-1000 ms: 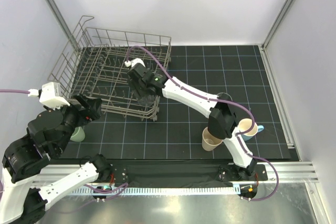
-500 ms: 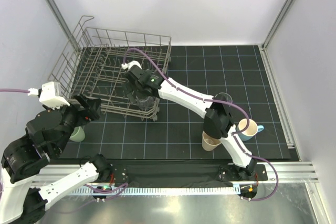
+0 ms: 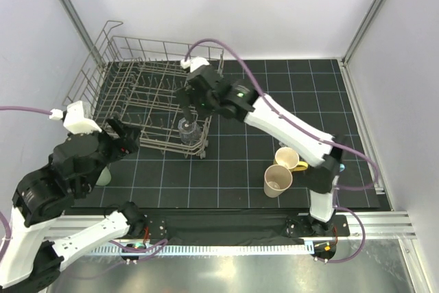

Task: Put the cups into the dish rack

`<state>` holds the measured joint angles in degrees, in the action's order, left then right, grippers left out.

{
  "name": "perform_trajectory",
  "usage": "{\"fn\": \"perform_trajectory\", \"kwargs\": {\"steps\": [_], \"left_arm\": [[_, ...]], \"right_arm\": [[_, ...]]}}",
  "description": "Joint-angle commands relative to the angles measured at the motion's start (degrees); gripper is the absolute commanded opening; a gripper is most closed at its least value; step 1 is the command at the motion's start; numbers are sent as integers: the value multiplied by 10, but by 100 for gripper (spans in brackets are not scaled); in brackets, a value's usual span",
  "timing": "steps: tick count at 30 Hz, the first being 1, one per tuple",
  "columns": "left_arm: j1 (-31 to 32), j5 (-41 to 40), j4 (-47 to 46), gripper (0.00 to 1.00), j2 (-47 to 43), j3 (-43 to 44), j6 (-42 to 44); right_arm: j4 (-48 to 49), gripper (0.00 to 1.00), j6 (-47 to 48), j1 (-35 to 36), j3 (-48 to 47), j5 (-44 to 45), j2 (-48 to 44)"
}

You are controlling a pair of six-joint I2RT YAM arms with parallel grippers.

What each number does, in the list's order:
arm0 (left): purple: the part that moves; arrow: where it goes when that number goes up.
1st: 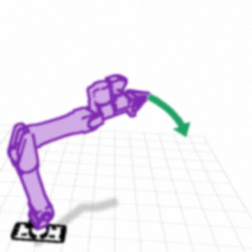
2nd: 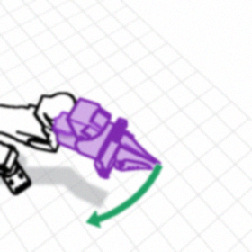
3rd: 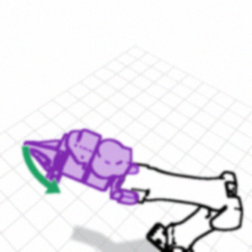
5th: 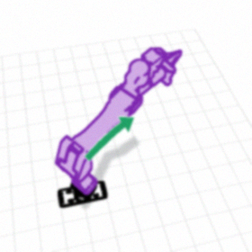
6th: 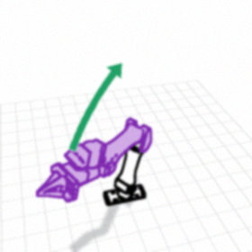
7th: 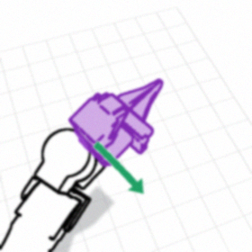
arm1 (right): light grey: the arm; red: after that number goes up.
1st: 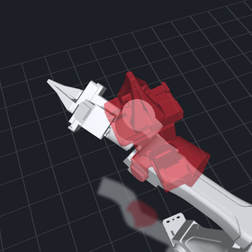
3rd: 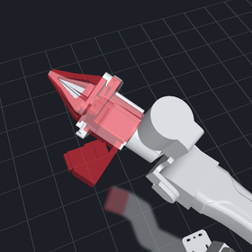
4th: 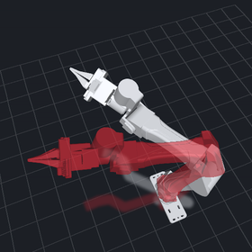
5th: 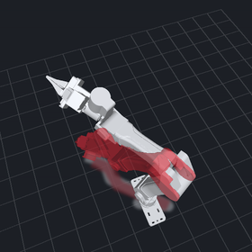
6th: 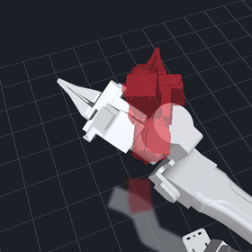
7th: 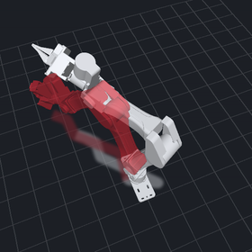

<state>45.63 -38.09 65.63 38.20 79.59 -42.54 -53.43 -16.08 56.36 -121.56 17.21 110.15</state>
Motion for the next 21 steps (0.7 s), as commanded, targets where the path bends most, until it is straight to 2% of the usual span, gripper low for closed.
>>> {"fn": "perform_trajectory", "kwargs": {"steps": [1, 4, 8, 12, 14, 18, 19, 21], "left_arm": [[-1, -18, 60, 82, 44, 39, -90], [-1, -32, 129, 82, 69, 53, -144], [0, -31, 155, 81, 96, 39, -215], [-4, -26, 151, 81, 132, 23, -220], [-14, -10, 167, 82, 163, 43, -214], [-116, 91, 187, 87, 278, 119, -118], [-163, 124, 189, 88, 296, 128, -103], [-192, 135, 203, 89, 324, 150, -96]], "right_arm": [[-34, 100, 0, 0, 76, 1, -102], [-6, 100, 0, -2, 176, -11, -176], [18, 100, -19, -7, 266, -38, -241], [60, 100, -23, -6, 366, -62, -299], [64, 100, -26, -10, 380, -64, -318], [36, 100, -11, -14, 364, -59, -334], [35, 100, -7, -16, 367, -49, -339], [41, 100, -5, -16, 382, -46, -353]]}}
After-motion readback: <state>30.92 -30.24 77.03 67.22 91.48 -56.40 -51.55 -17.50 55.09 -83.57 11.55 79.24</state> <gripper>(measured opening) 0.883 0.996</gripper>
